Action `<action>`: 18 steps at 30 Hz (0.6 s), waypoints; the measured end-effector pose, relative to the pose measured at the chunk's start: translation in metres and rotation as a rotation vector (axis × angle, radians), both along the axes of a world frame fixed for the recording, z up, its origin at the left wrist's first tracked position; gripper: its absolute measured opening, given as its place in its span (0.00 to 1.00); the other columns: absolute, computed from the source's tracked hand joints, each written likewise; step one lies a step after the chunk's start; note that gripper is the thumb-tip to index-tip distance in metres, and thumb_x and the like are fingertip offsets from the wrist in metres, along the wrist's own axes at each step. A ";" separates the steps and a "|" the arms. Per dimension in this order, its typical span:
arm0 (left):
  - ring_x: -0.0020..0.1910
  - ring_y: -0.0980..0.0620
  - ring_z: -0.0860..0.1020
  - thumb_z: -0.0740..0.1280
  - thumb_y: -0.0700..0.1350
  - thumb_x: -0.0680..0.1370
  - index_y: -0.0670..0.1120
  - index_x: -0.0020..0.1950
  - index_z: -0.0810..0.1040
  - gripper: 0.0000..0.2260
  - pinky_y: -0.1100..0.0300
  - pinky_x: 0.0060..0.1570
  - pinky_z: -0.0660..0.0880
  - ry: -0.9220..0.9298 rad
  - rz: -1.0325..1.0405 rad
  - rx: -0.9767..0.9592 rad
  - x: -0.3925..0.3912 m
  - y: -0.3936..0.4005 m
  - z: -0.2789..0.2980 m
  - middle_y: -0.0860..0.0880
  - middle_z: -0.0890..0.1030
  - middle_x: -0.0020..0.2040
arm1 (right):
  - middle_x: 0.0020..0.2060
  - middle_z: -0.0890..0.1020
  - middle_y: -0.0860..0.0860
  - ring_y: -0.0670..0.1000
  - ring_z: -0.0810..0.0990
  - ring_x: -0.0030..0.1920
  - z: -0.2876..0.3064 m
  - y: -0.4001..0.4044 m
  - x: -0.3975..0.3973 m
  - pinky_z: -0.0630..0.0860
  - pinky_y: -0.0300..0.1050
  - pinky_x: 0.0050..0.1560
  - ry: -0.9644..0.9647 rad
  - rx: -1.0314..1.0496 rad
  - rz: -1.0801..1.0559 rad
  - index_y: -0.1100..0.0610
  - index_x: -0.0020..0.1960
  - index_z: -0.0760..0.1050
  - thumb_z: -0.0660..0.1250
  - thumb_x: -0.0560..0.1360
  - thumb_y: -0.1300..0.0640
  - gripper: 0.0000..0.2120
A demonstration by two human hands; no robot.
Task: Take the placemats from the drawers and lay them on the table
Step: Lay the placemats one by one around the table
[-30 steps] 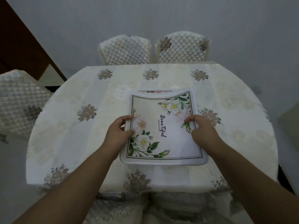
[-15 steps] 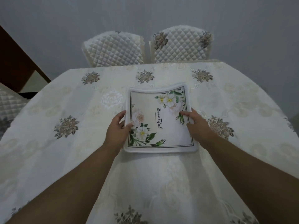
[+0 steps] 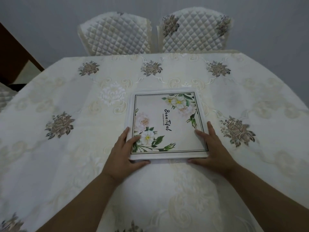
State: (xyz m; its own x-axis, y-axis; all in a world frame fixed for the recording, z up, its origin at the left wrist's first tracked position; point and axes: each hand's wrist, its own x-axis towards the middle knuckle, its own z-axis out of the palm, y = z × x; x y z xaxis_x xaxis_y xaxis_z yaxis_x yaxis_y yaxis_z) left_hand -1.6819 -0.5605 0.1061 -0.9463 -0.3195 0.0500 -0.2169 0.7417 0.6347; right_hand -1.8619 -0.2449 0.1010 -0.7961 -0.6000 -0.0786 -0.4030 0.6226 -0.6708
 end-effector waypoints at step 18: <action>0.74 0.75 0.53 0.81 0.51 0.69 0.52 0.74 0.75 0.34 0.81 0.68 0.54 0.095 0.138 0.040 0.000 -0.009 -0.013 0.57 0.58 0.81 | 0.81 0.44 0.45 0.48 0.55 0.78 0.007 -0.031 -0.005 0.56 0.40 0.71 -0.068 0.047 -0.027 0.34 0.74 0.63 0.83 0.54 0.37 0.53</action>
